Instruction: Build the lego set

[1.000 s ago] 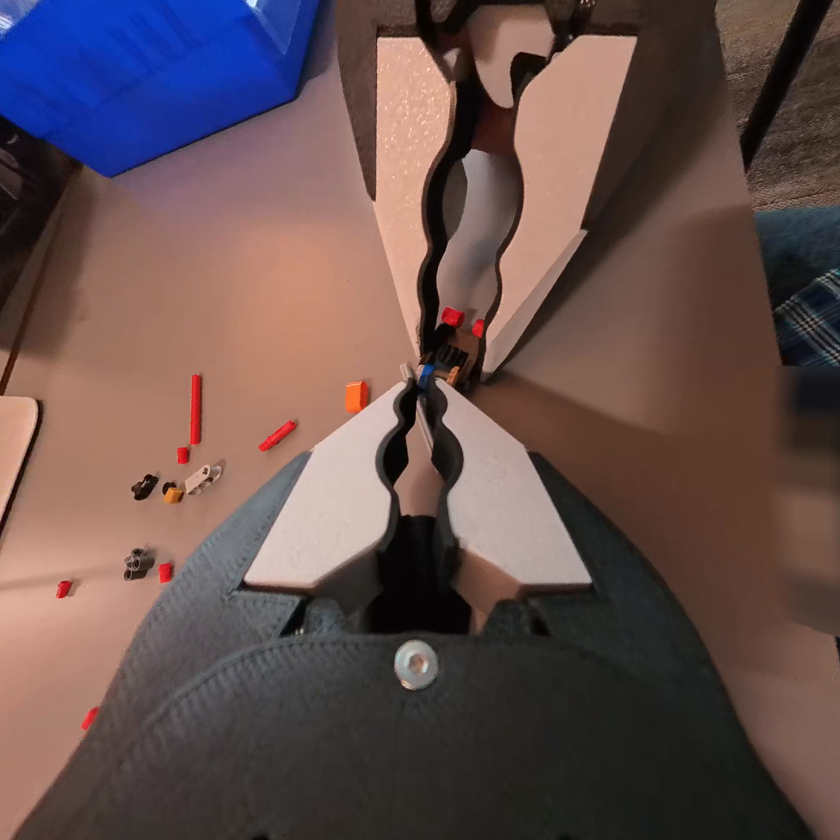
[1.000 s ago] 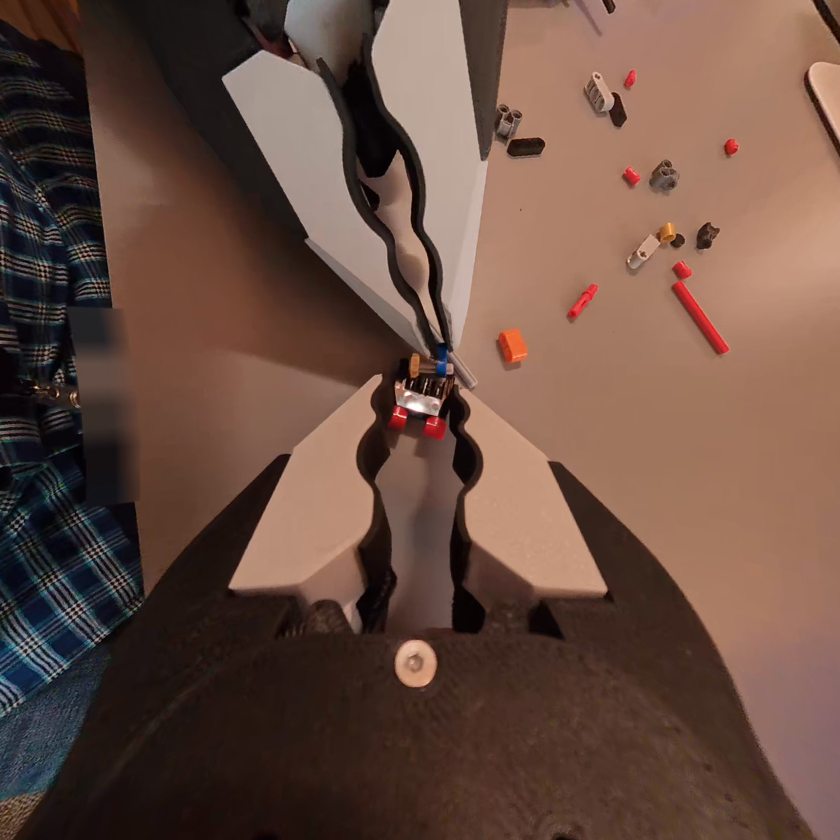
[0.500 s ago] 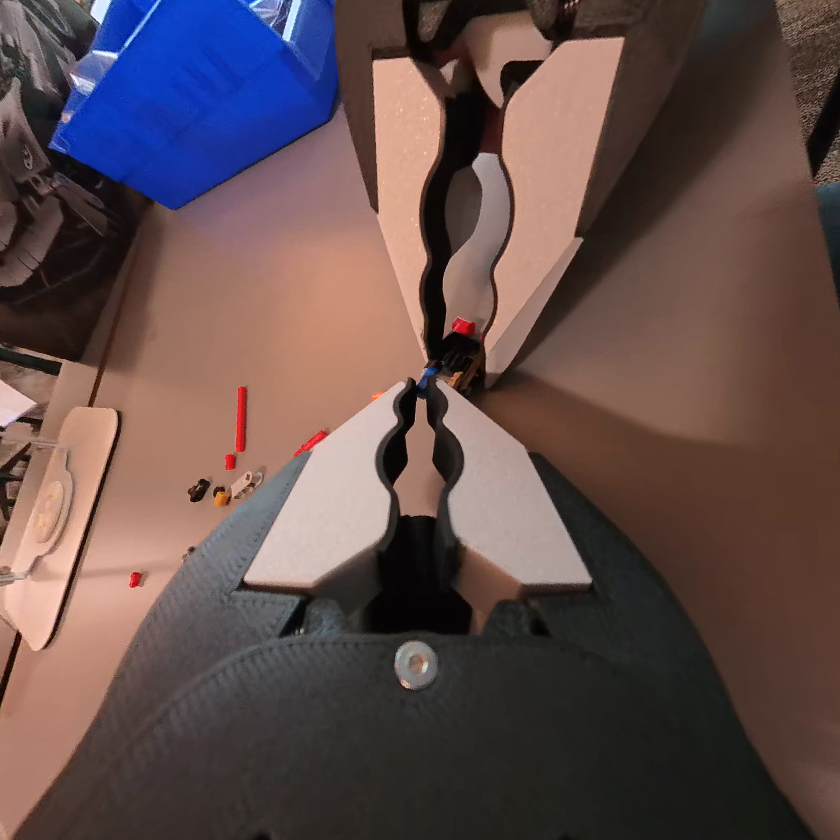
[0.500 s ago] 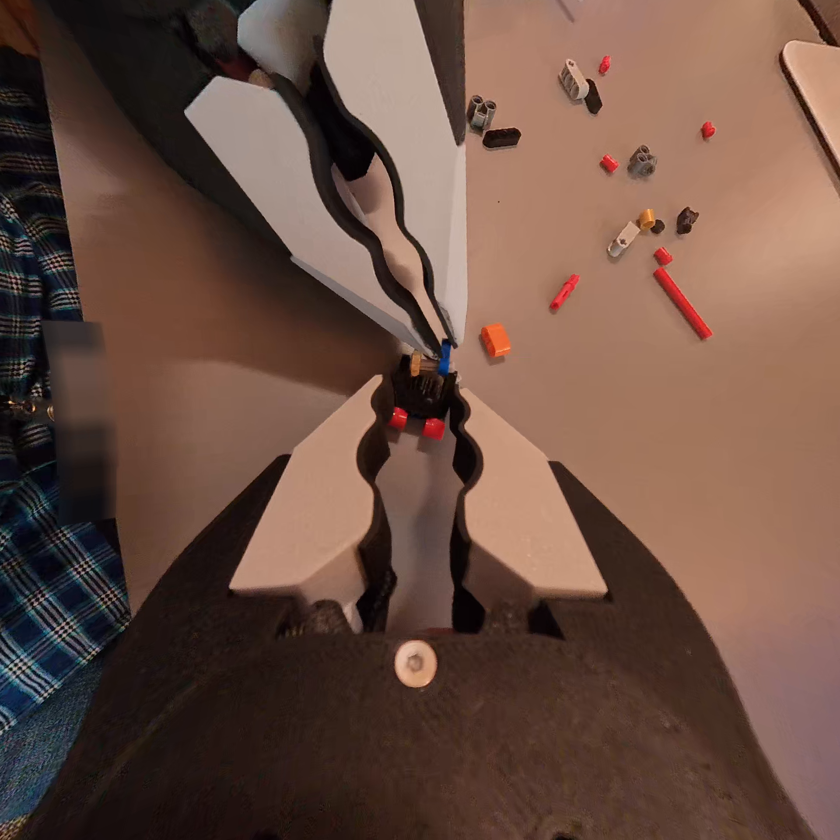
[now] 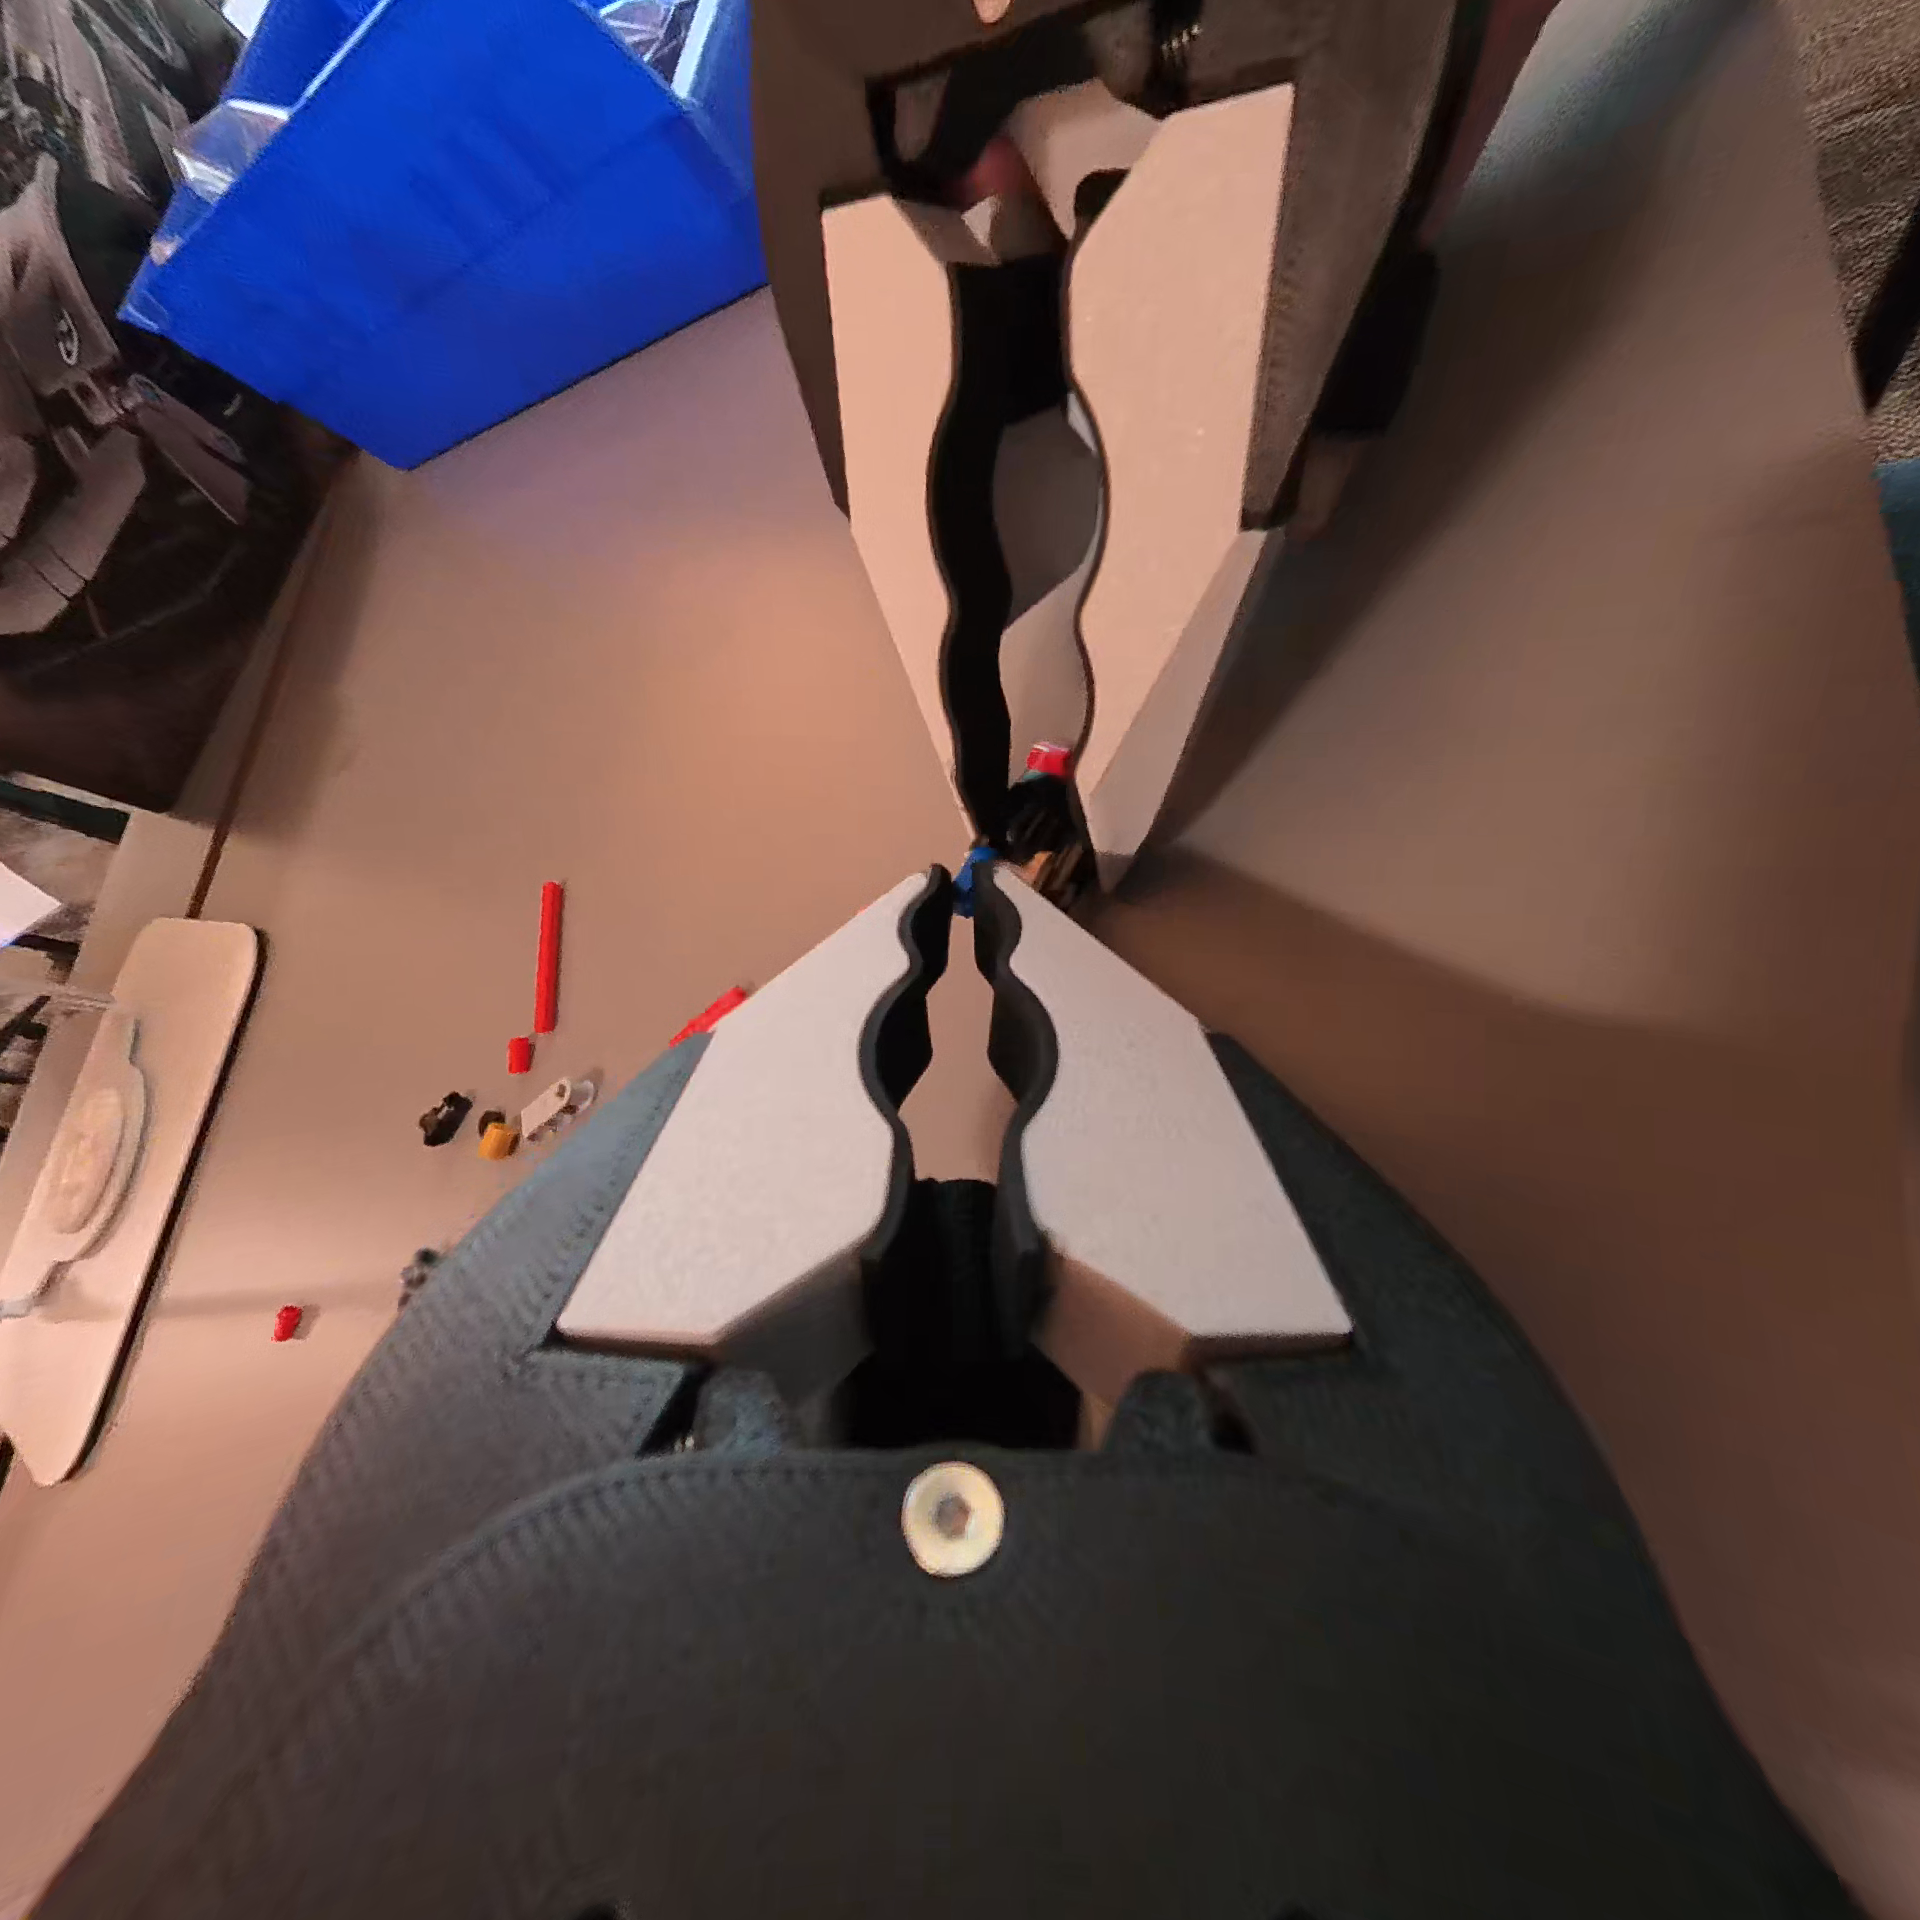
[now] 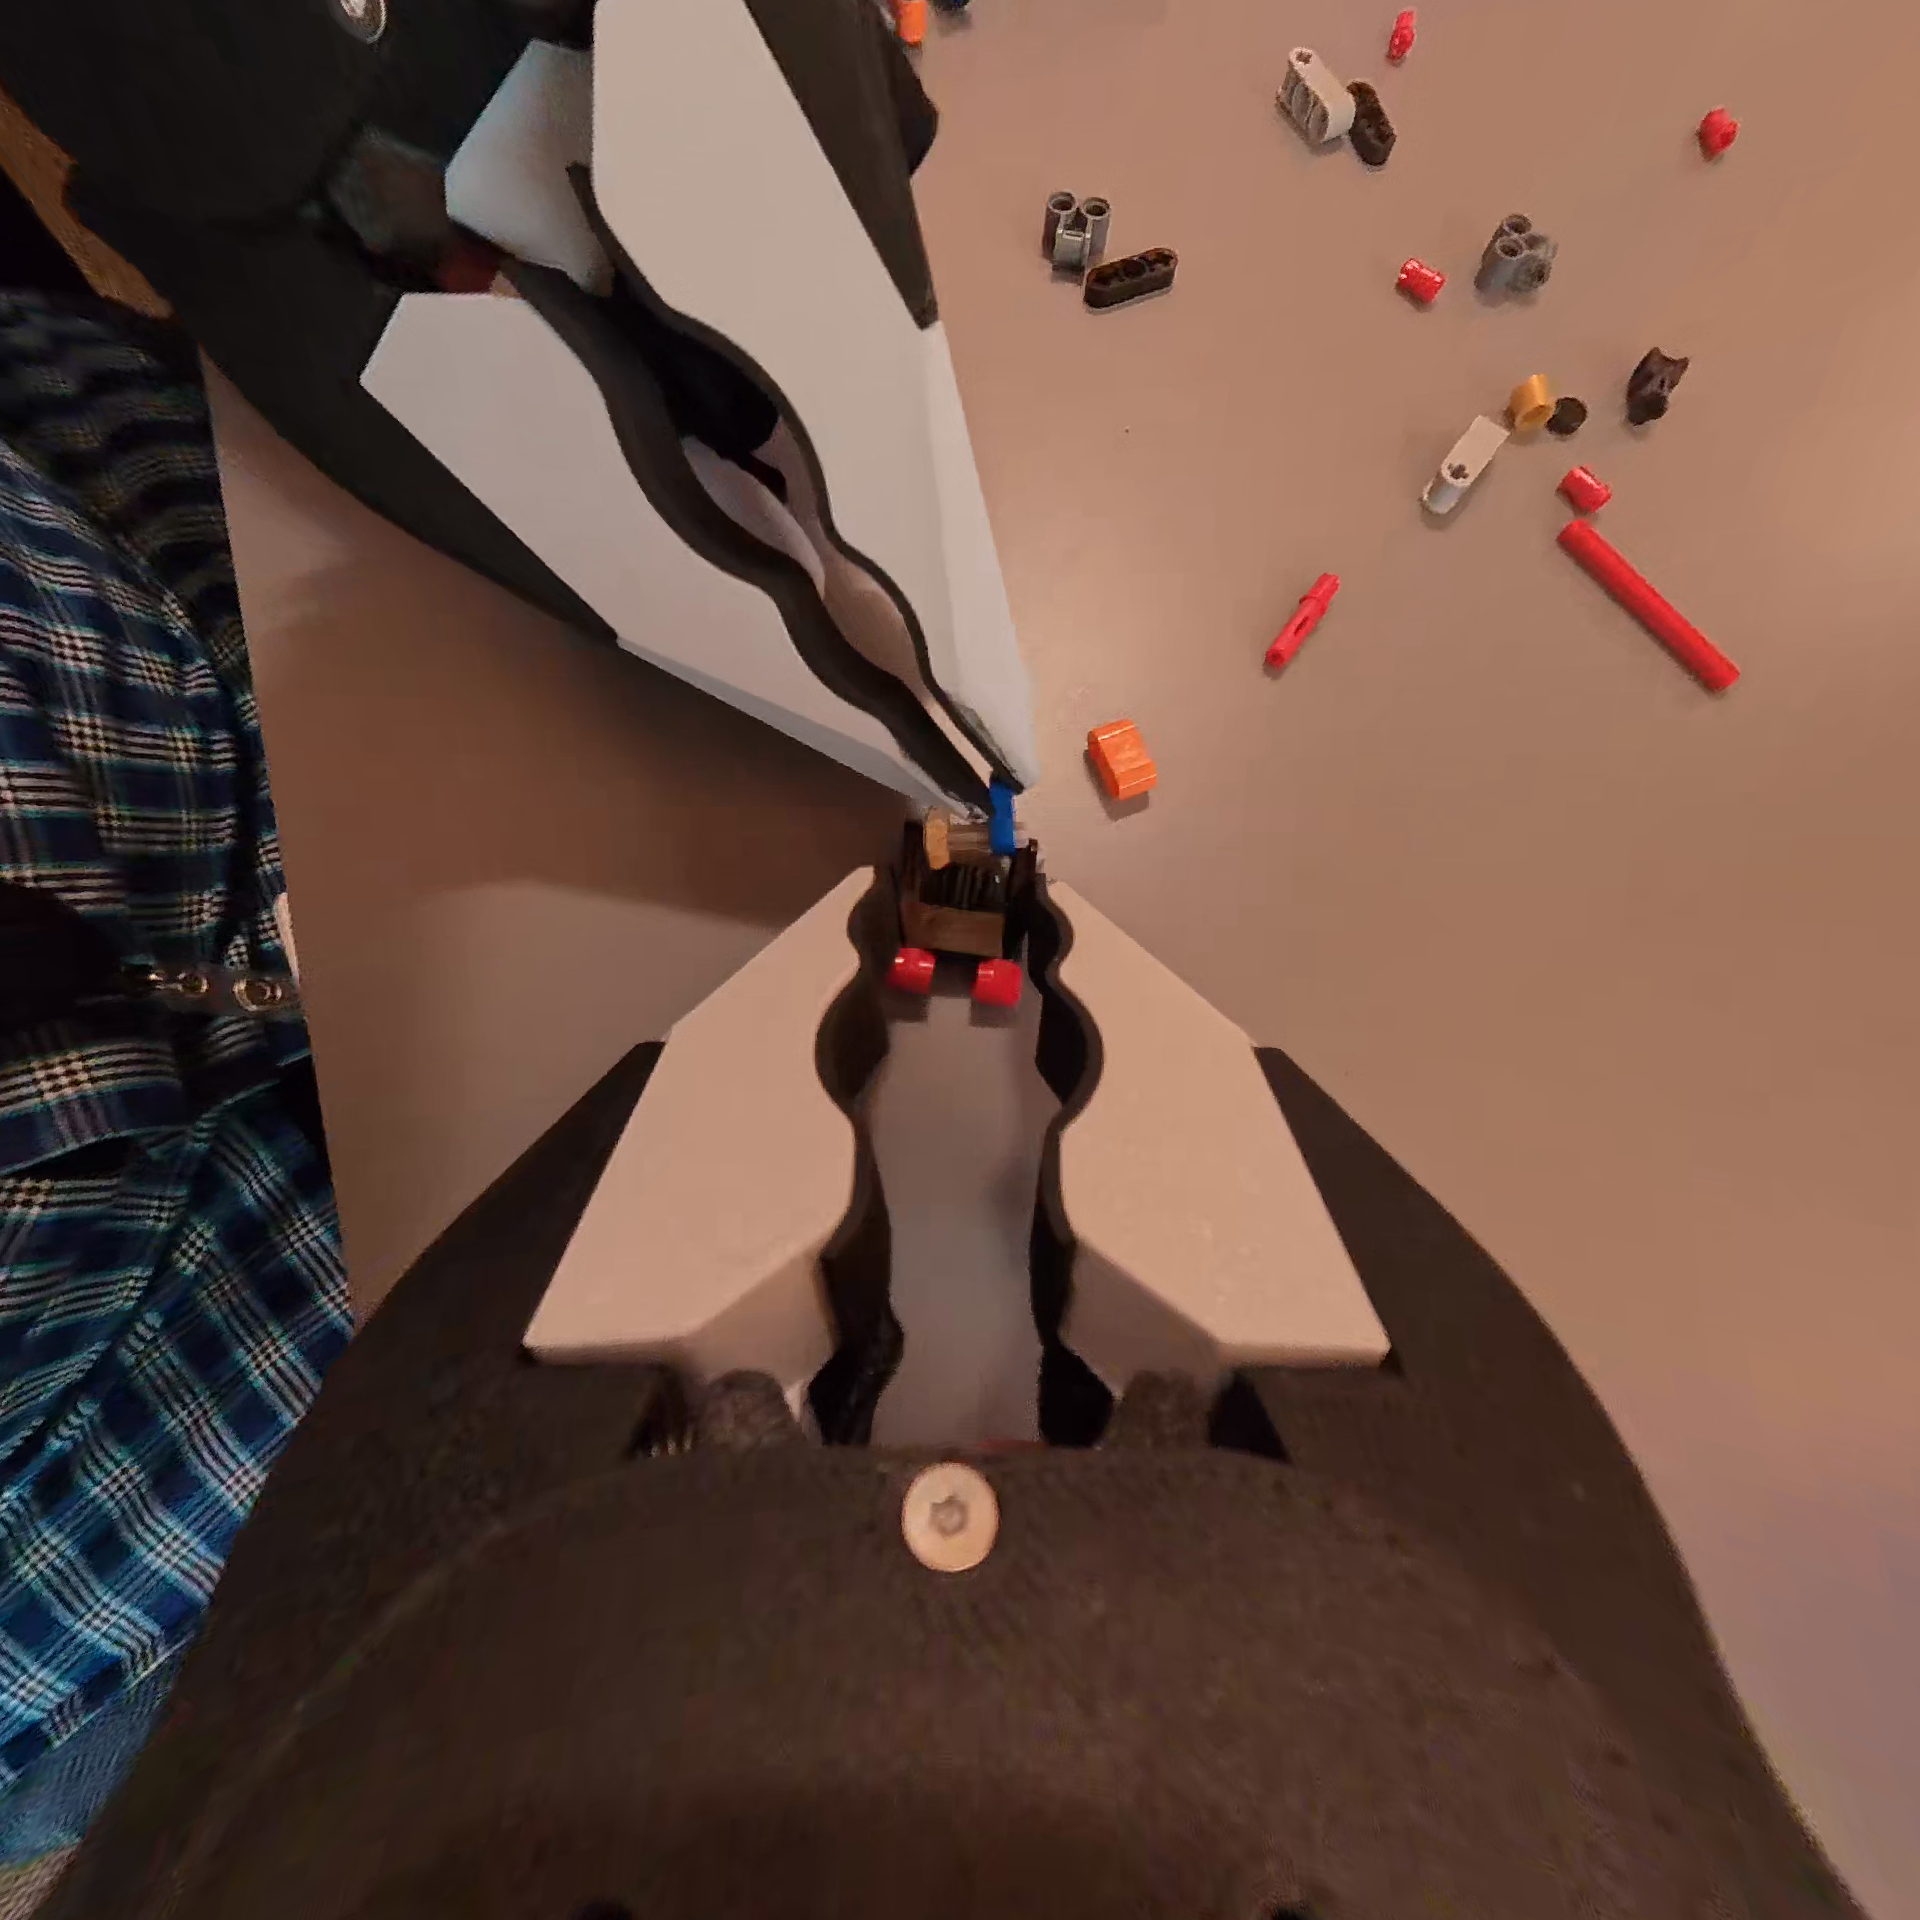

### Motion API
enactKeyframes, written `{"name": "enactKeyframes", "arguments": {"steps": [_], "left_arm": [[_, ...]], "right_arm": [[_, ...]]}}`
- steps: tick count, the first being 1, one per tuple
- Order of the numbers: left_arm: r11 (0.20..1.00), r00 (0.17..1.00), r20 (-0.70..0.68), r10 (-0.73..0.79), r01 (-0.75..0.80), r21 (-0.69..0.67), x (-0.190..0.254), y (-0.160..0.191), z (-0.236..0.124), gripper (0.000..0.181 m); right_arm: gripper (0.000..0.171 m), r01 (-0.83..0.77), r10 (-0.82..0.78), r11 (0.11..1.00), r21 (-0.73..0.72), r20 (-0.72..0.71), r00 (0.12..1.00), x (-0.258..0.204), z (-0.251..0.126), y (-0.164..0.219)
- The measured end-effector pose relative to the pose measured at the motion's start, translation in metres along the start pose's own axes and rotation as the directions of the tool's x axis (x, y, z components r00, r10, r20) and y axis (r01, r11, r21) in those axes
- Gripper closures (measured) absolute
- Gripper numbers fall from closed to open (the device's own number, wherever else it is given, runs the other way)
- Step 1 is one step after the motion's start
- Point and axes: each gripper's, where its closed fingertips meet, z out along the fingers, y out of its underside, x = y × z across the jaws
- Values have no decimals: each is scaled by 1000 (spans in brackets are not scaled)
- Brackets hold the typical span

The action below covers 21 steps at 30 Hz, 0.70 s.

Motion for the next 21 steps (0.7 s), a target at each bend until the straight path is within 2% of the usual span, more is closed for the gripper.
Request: {"name": "enactKeyframes", "arguments": {"steps": [3,6,12,15,21], "left_arm": [[1000,1000,-21,-12,12,4,2,1,0,178],[1000,999,-35,-9,9,5,4,2,-1,178],[999,996,-90,-24,21,-35,6,10,-1,169],[1000,993,-114,-17,16,-14,9,5,0,176],[999,989,-143,-41,42,6,9,2,-2,177]], "right_arm": [[142,16,-16,1000,0,-42,999,2,1,-1],[149,51,-51,999,-1,-63,997,1,0,-1],[149,57,-57,998,-5,-38,998,-1,1,0],[149,71,-71,997,-4,-23,997,-4,1,0],[149,77,-77,997,-7,-10,997,-6,1,0]]}}
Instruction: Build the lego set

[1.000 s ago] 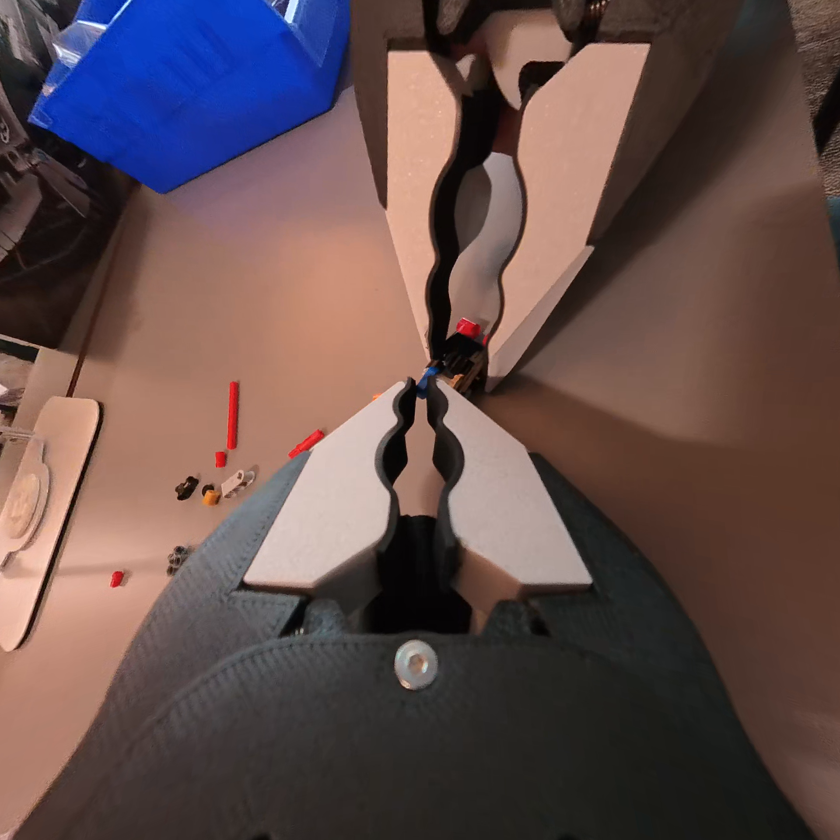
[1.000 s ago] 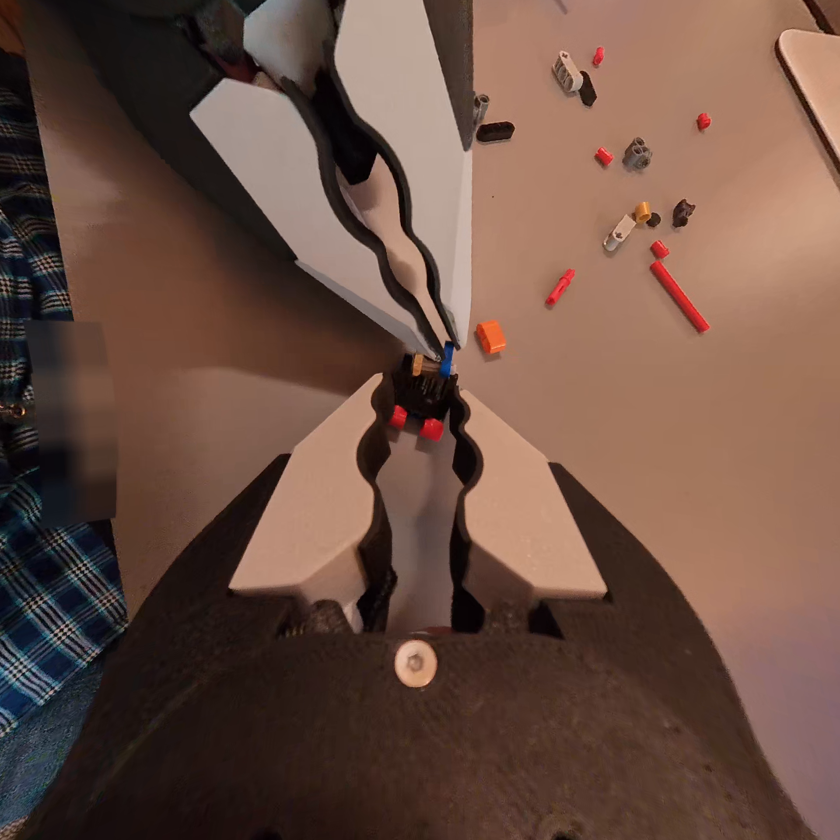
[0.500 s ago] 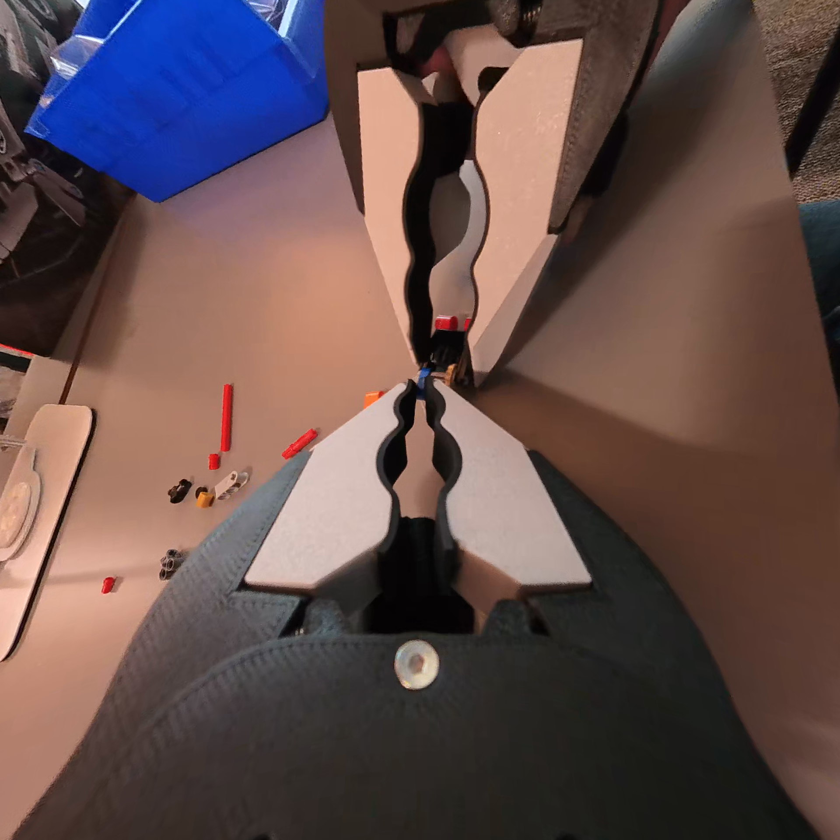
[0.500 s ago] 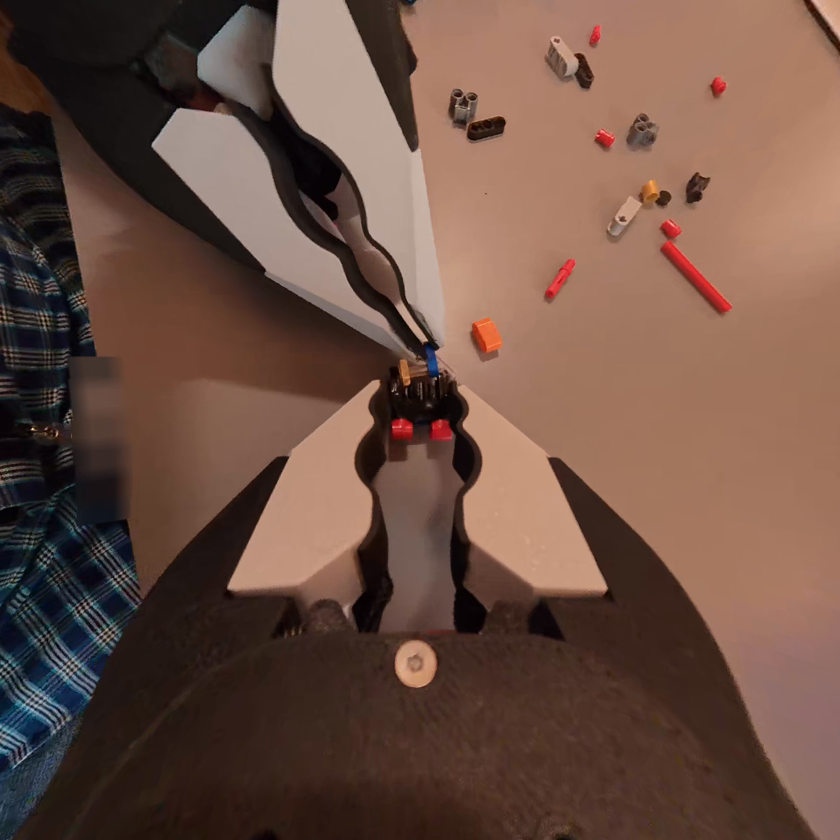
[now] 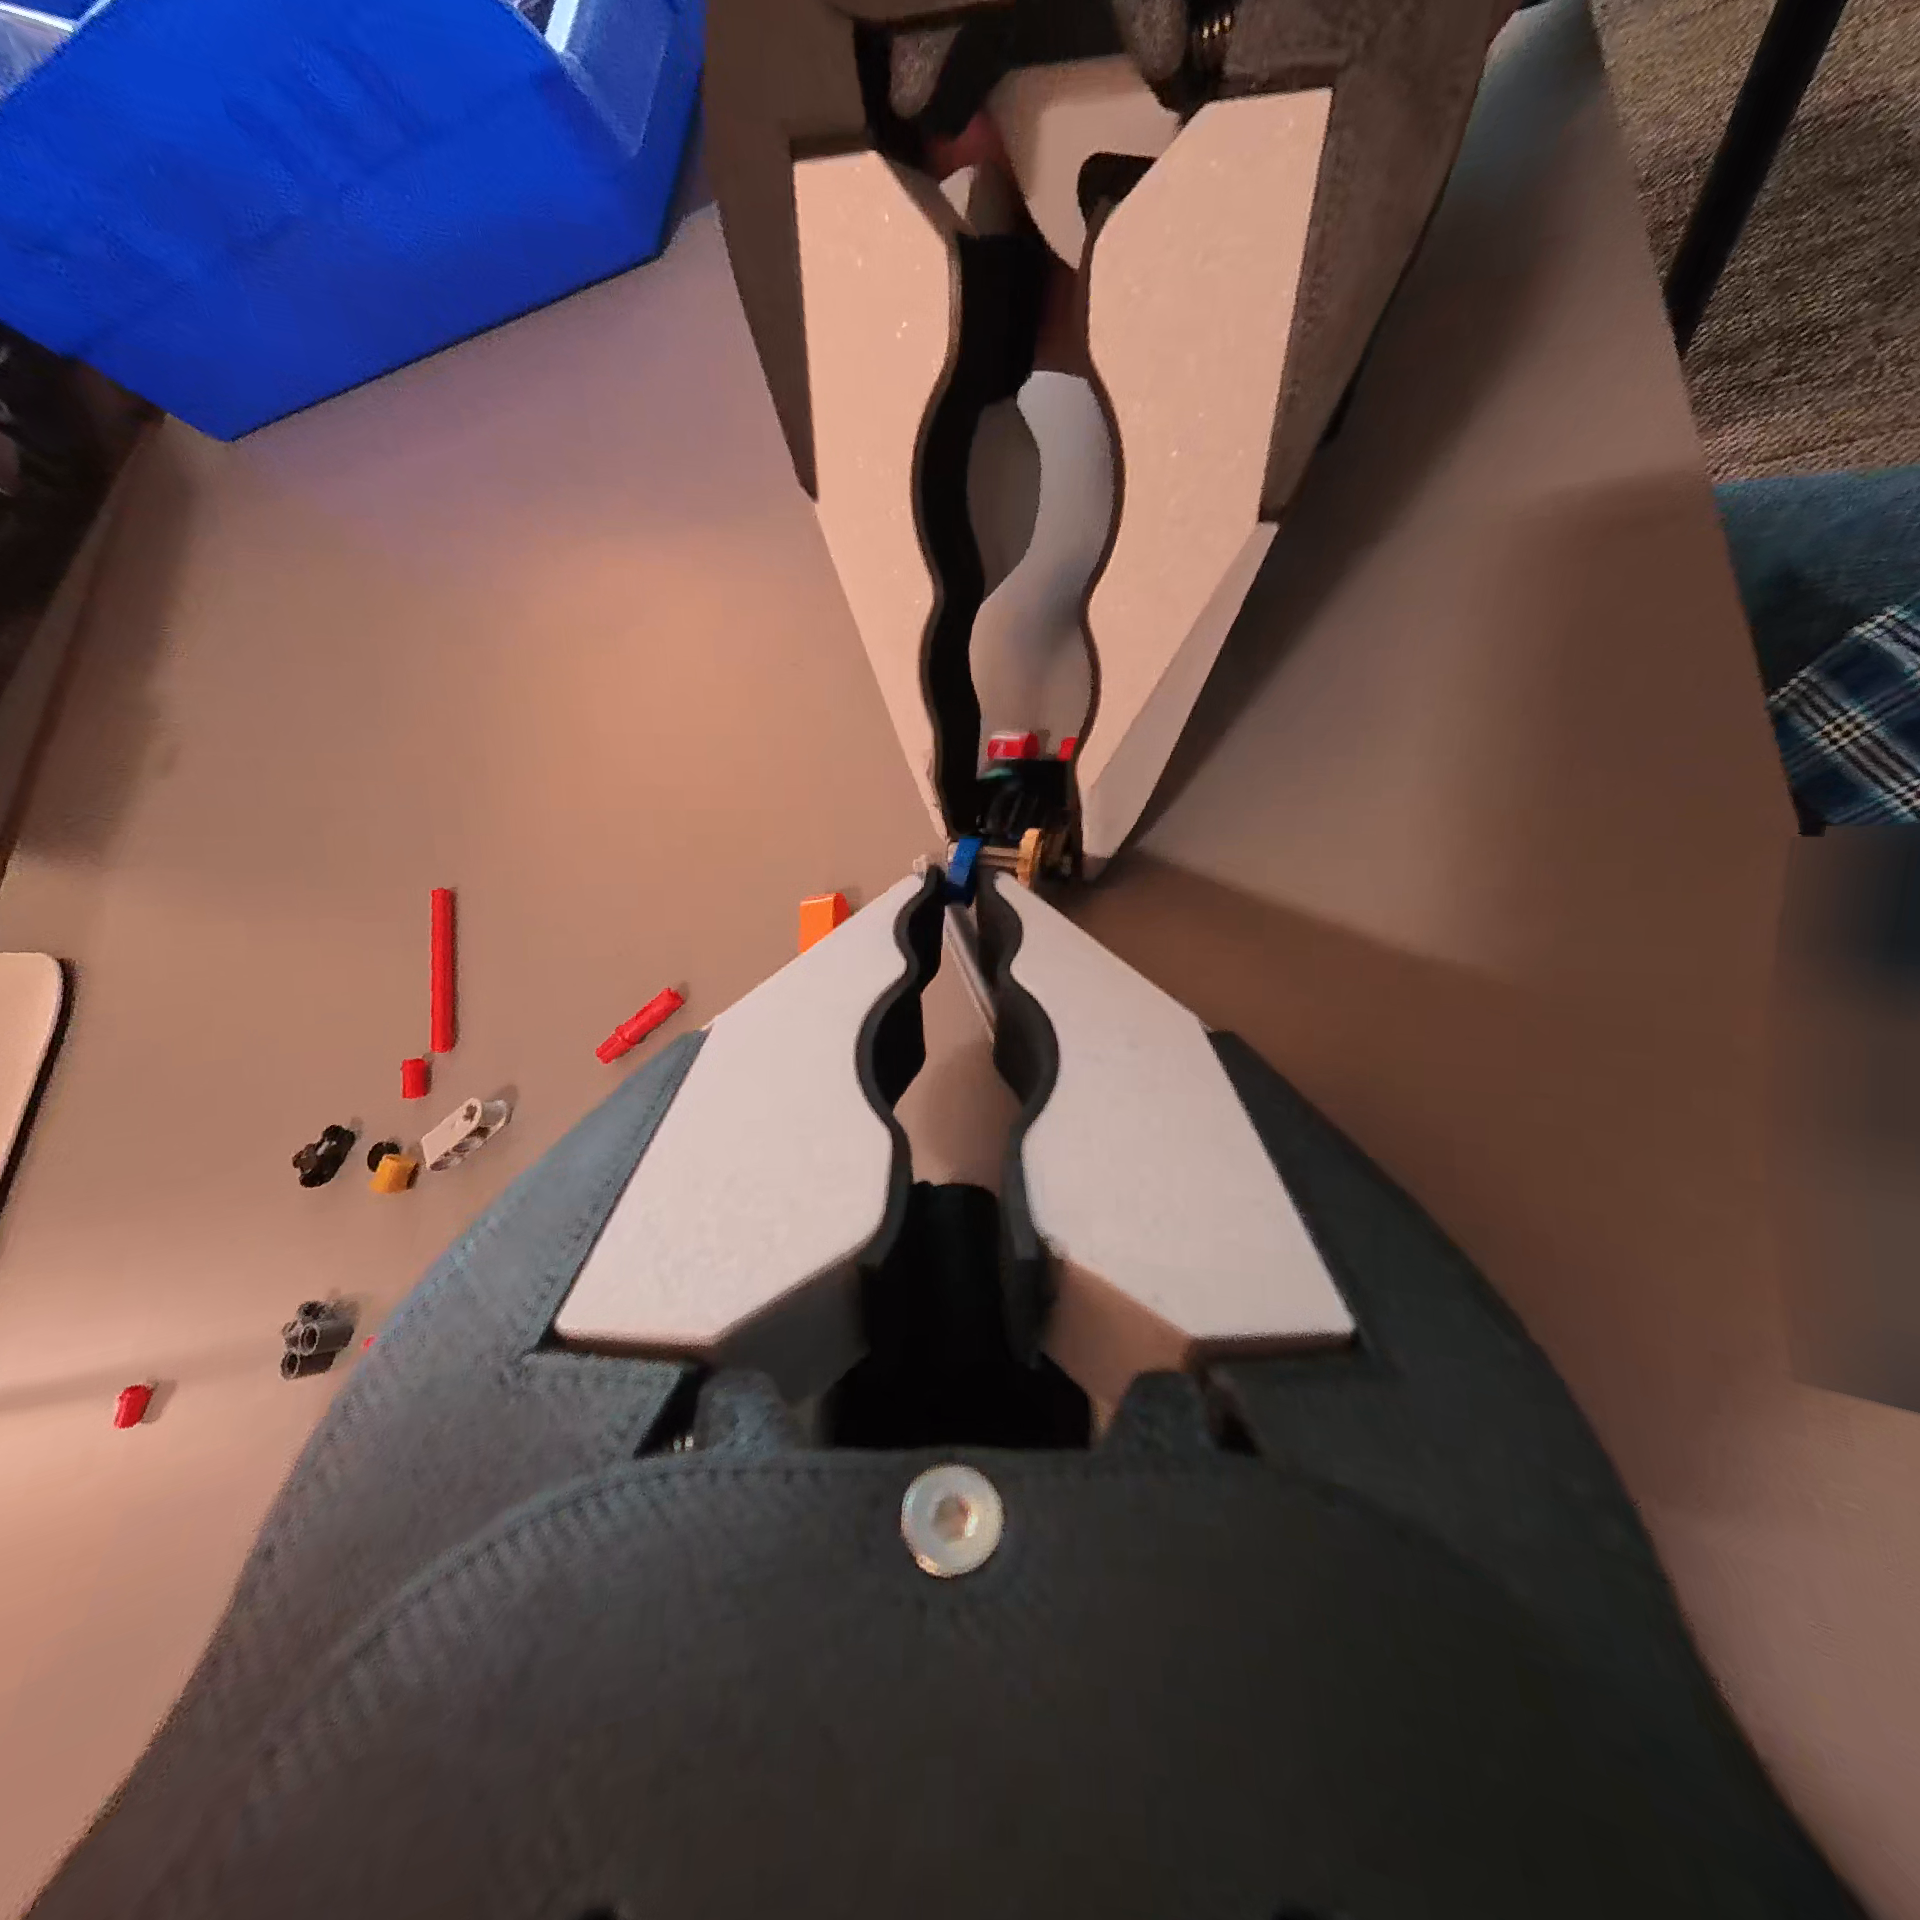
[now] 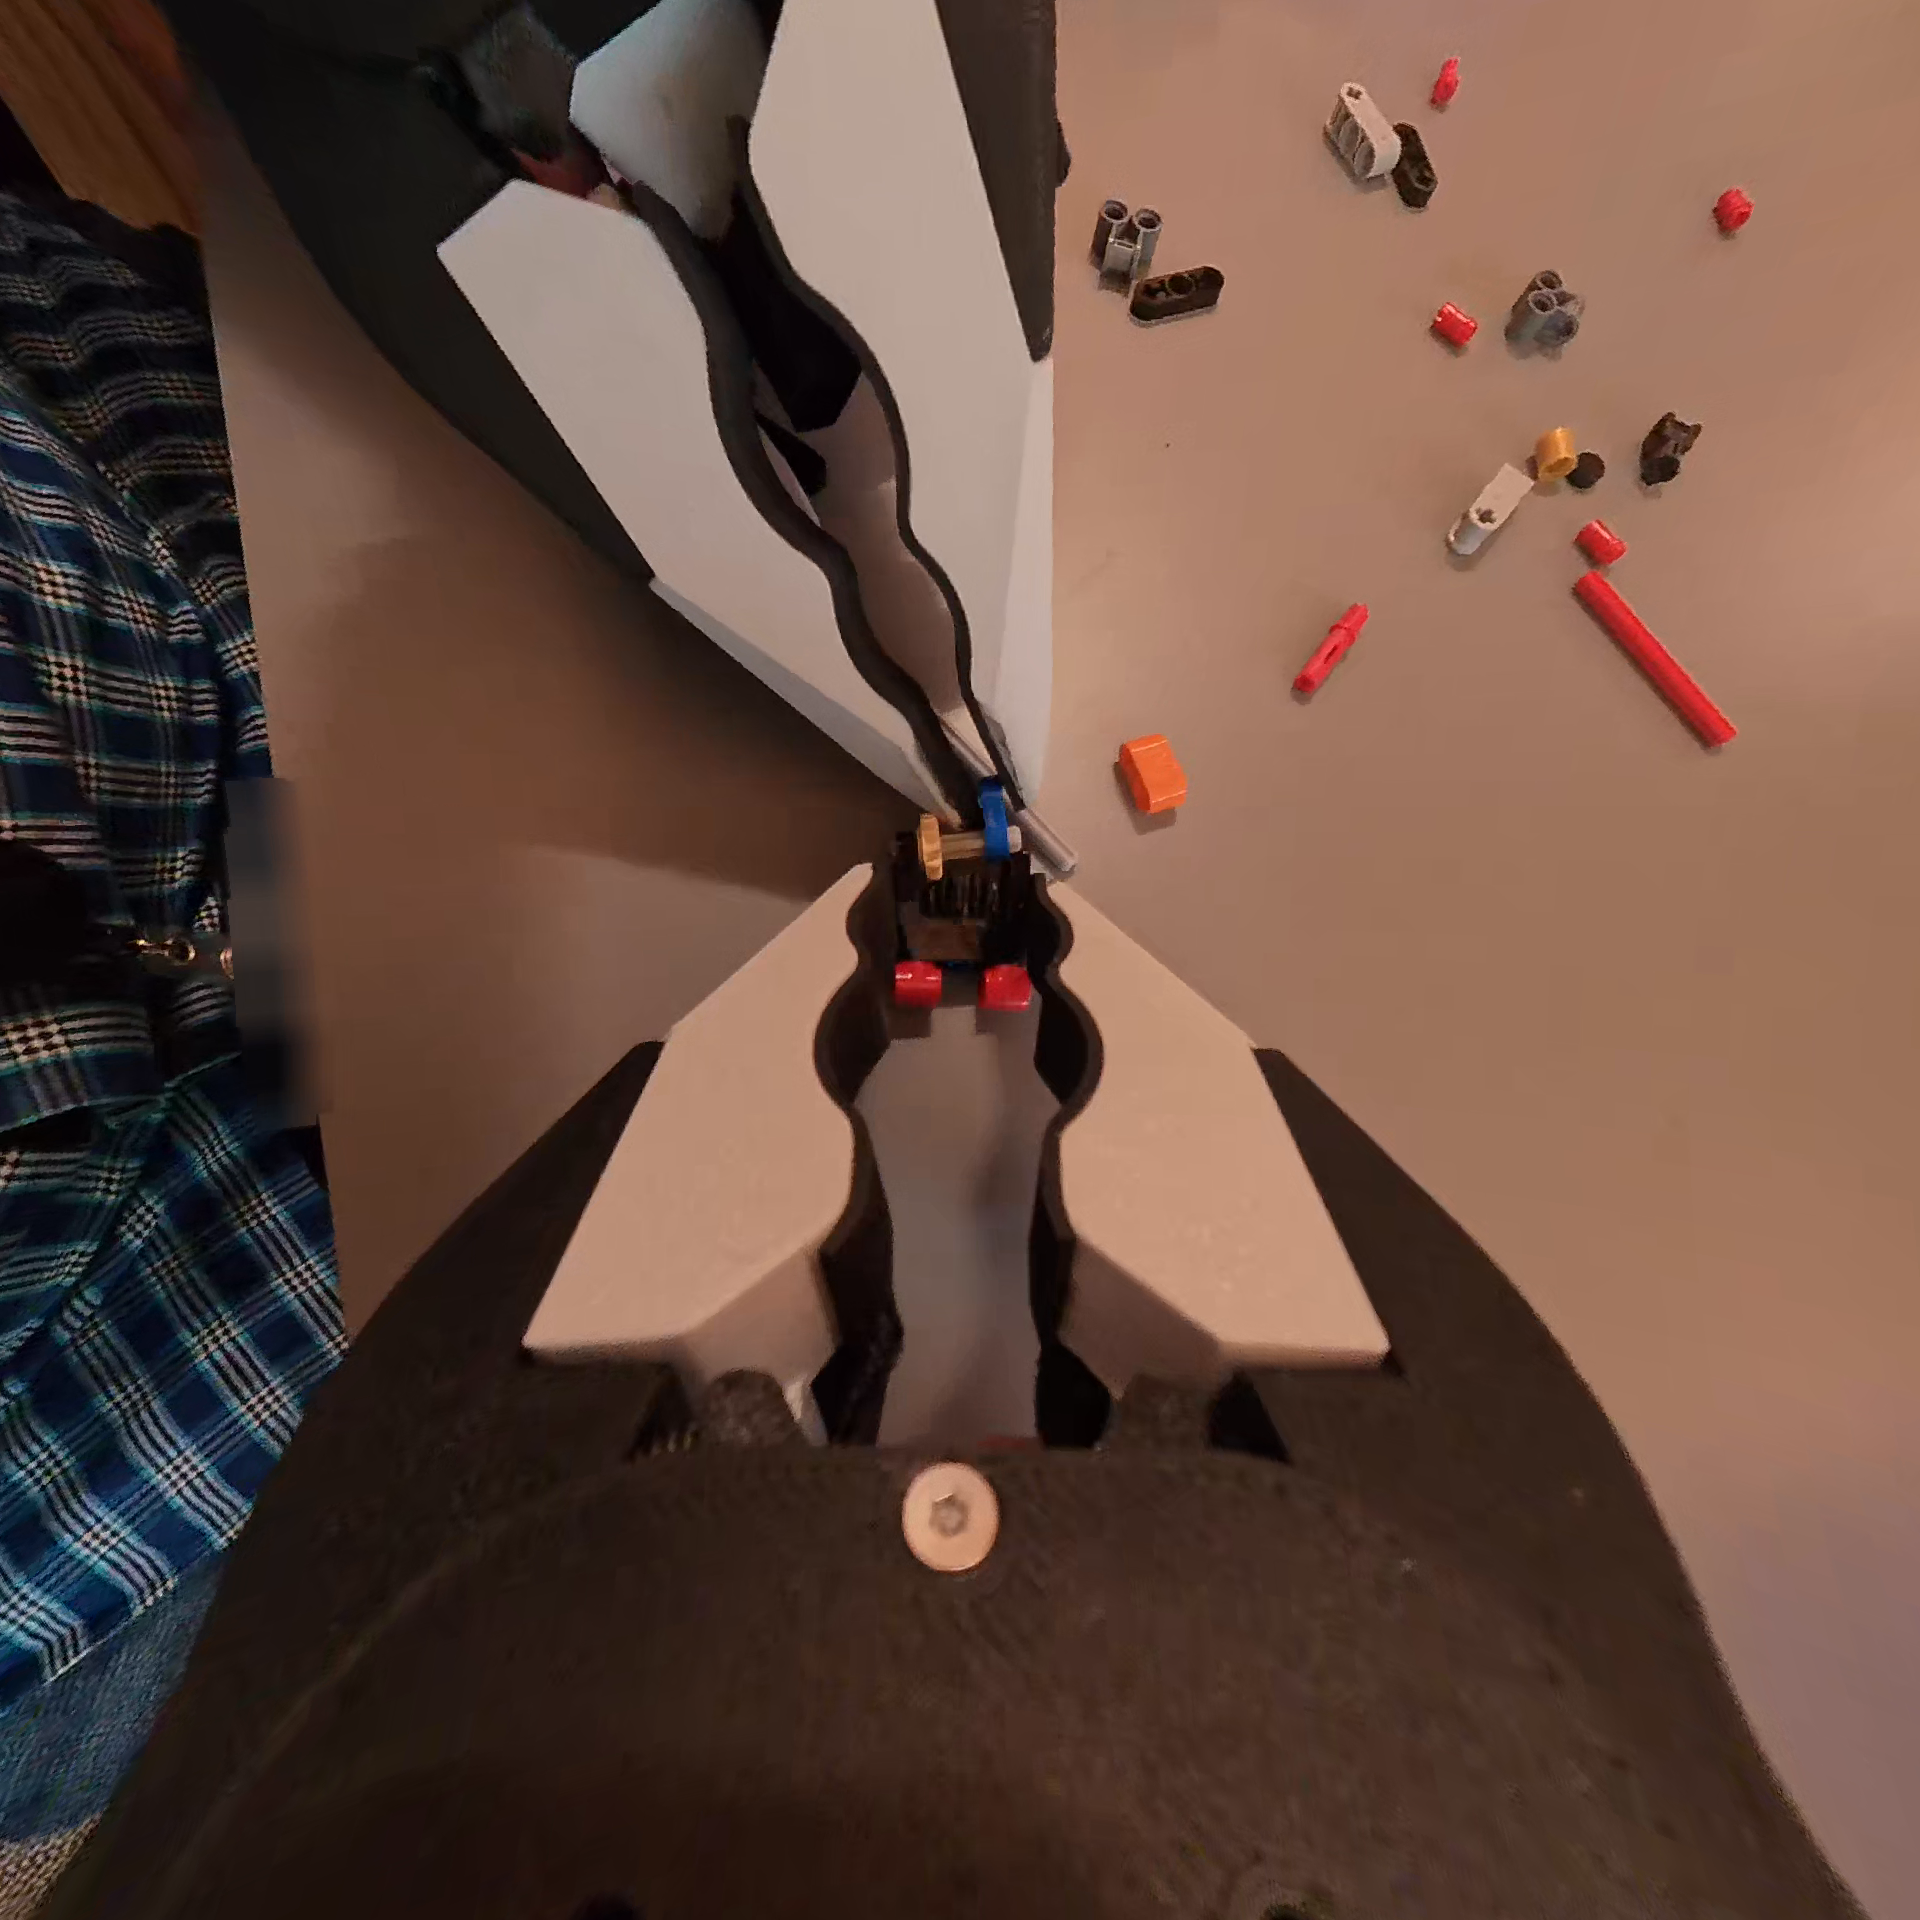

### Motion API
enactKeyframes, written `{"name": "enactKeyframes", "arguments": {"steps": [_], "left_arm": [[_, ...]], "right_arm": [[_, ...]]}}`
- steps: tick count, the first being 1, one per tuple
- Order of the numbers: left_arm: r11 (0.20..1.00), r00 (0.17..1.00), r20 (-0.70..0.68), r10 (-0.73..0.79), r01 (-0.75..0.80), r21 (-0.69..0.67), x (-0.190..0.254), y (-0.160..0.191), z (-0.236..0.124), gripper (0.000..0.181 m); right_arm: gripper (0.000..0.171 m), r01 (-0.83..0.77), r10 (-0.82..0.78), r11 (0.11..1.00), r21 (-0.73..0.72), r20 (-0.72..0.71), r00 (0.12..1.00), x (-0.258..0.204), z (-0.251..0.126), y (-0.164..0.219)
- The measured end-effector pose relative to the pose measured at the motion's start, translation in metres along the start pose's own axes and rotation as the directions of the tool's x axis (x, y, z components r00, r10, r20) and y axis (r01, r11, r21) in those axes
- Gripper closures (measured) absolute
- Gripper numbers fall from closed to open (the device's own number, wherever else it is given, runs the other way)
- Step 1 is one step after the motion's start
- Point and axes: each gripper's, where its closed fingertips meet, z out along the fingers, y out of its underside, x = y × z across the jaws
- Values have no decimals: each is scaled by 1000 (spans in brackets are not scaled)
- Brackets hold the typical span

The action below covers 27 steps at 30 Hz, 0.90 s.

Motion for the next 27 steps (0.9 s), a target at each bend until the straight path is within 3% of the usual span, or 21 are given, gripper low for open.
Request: {"name": "enactKeyframes", "arguments": {"steps": [8,27], "left_arm": [[997,998,-9,-70,70,-11,-1,0,1,178],[988,975,177,-138,148,-45,-19,-2,8,178]], "right_arm": [[150,37,-37,999,-3,-20,999,-1,0,0],[151,-18,16,1000,-11,-170,985,17,0,2]]}}
